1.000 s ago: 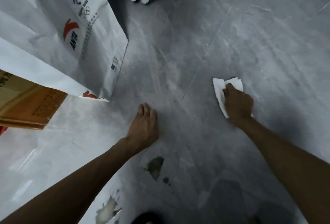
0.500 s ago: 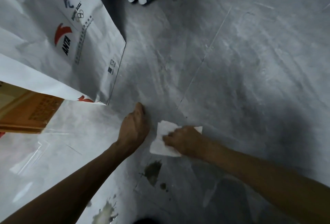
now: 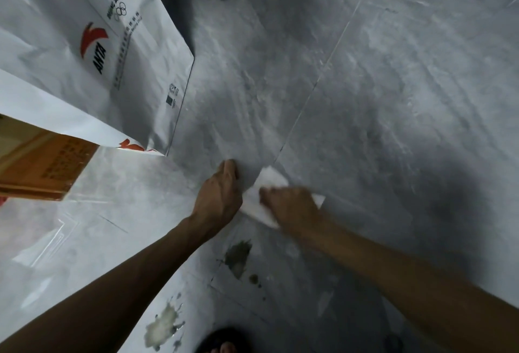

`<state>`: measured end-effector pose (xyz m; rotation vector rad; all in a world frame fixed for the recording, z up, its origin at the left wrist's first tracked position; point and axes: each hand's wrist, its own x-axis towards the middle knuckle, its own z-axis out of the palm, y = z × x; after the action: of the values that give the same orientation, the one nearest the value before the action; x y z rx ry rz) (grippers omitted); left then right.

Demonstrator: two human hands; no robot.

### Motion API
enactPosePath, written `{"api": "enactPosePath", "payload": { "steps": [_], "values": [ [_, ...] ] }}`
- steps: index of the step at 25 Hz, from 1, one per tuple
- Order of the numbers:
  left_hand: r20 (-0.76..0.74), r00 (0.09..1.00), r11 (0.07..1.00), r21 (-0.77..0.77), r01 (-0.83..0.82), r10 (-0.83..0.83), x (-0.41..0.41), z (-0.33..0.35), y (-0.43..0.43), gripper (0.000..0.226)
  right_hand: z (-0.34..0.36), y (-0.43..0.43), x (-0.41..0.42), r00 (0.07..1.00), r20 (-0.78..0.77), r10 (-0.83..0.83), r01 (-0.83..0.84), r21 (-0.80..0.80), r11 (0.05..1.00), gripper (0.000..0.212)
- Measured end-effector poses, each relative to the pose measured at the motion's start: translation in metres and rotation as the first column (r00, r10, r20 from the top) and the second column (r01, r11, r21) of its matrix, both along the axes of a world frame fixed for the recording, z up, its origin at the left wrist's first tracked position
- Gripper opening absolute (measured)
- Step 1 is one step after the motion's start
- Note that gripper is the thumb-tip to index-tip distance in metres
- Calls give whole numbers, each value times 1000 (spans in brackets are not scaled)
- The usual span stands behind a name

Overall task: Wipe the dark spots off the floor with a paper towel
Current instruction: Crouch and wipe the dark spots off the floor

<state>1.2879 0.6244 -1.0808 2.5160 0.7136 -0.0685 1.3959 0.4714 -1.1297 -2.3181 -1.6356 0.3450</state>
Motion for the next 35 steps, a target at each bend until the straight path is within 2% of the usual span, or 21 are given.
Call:
{"api": "enactPosePath", "payload": {
  "steps": [3, 5, 6, 7, 8, 9, 10, 12, 14, 17, 20, 22, 24, 27, 29, 30, 31, 32, 33, 34, 35],
  "values": [
    [-30, 999, 998, -46, 37, -39, -4, 3, -3, 13, 8, -47, -7, 889, 37, 456, -456, -2, 890, 17],
    [-54, 997, 995, -83, 45, -50, -7, 7, -6, 15, 7, -66, 29, 815, 77, 574, -566, -105, 818, 16],
    [-55, 997, 993, -99, 56, -61, -9, 9, -8, 15, 5, -72, 53, 842, 115, 527, -518, -101, 850, 19],
    [-49, 997, 992, -113, 61, -67, -11, 10, -9, 15, 6, -74, 79, 920, 142, 365, -355, -91, 930, 25],
    [-48, 997, 991, -124, 52, -59, -11, 11, -10, 14, 7, -73, 104, 983, 150, 109, -94, -103, 990, 27],
    [-45, 998, 991, -130, 39, -45, -11, 12, -10, 14, 10, -65, 125, 967, 183, -179, 202, -117, 972, 24],
    [-41, 999, 991, -133, 20, -26, -10, 12, -9, 13, 10, -51, 141, 880, 221, -421, 446, -78, 892, 21],
    [-25, 999, 990, -138, -27, 24, -7, 10, -7, 10, 8, -4, 151, 722, 213, -659, 677, -18, 736, 22],
    [-16, 998, 987, -145, -65, 63, -6, 11, -4, 12, 4, 49, 139, 714, 150, -684, 691, 7, 723, 24],
    [-2, 995, 988, -116, -99, 99, -7, 10, 2, 16, -3, 85, 104, 893, 156, -423, 430, -15, 903, 23],
    [-11, 991, 984, -111, -137, 136, -8, 11, -1, 13, -3, 54, 58, 992, 109, -68, 65, 35, 997, 16],
    [-33, 995, 991, -93, -101, 98, -10, 10, -10, 28, -1, 8, 24, 975, 103, 196, -206, 103, 973, 7],
    [-96, 995, 994, -102, -31, 21, -13, 11, -21, 46, 2, -38, 0, 906, 128, 404, -418, 118, 901, 18],
    [-263, 962, 972, -234, 5, -68, -14, 21, -33, 54, 11, -94, 16, 810, 125, 572, -575, -16, 818, 34],
    [-365, 921, 946, -324, 12, -137, -9, 33, -38, 35, 16, -124, 54, 896, 206, 393, -392, -46, 919, 23],
    [-398, 904, 936, -352, 5, -154, -5, 39, -41, 27, 19, -137, 72, 962, 213, 172, -168, -38, 985, 14],
    [-411, 897, 929, -369, 1, -164, -2, 46, -44, 24, 24, -147, 83, 971, 197, -135, 142, -20, 990, 16],
    [-409, 897, 929, -369, 7, -169, 1, 53, -49, 22, 25, -153, 82, 886, 190, -424, 436, -25, 900, 21],
    [-400, 901, 931, -366, 10, -167, 2, 59, -54, 21, 22, -154, 67, 758, 196, -622, 642, -59, 765, 22],
    [-398, 905, 930, -367, -6, -151, 1, 66, -59, 21, 20, -149, 39, 688, 161, -708, 725, -113, 679, 19],
    [-401, 907, 923, -383, -37, -130, -1, 75, -65, 20, 21, -138, 4, 713, 60, -699, 697, -178, 695, 15]
  ]
}}
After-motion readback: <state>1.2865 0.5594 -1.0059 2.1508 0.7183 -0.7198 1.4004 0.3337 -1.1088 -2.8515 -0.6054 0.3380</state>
